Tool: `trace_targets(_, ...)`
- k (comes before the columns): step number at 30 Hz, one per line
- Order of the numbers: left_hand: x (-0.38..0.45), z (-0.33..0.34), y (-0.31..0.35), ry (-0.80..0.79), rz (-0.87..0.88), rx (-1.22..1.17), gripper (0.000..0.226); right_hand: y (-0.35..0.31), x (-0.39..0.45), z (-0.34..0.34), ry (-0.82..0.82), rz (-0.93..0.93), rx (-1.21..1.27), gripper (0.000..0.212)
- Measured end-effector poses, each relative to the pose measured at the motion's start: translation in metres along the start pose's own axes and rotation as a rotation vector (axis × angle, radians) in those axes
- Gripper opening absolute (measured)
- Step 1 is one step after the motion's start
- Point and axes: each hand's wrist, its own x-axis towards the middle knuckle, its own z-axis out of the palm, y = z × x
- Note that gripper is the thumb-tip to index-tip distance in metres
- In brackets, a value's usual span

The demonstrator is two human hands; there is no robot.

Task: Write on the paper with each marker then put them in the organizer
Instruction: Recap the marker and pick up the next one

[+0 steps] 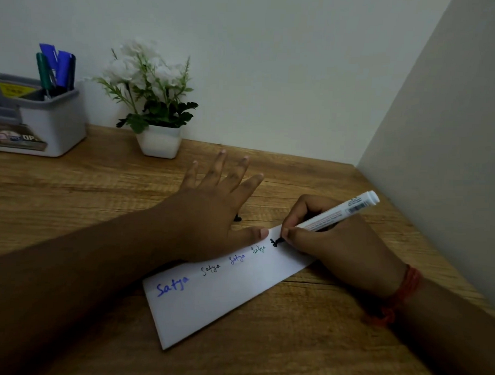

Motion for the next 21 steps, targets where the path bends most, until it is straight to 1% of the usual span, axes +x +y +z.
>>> trace_targets(10, -0.0001, -0.0003, 0.0004, 0.008, 0.004, 0.013, 0.093, 0.0, 0.0013, 0.0018, 0.055, -0.008, -0.007, 0.008)
trace_targets(21, 0.0006, -0.0004, 0.0008, 0.004, 0.001, 0.013, 0.091, -0.0005, 0.0001, -0.0008, 0.046, 0.011, 0.011, 0.009)
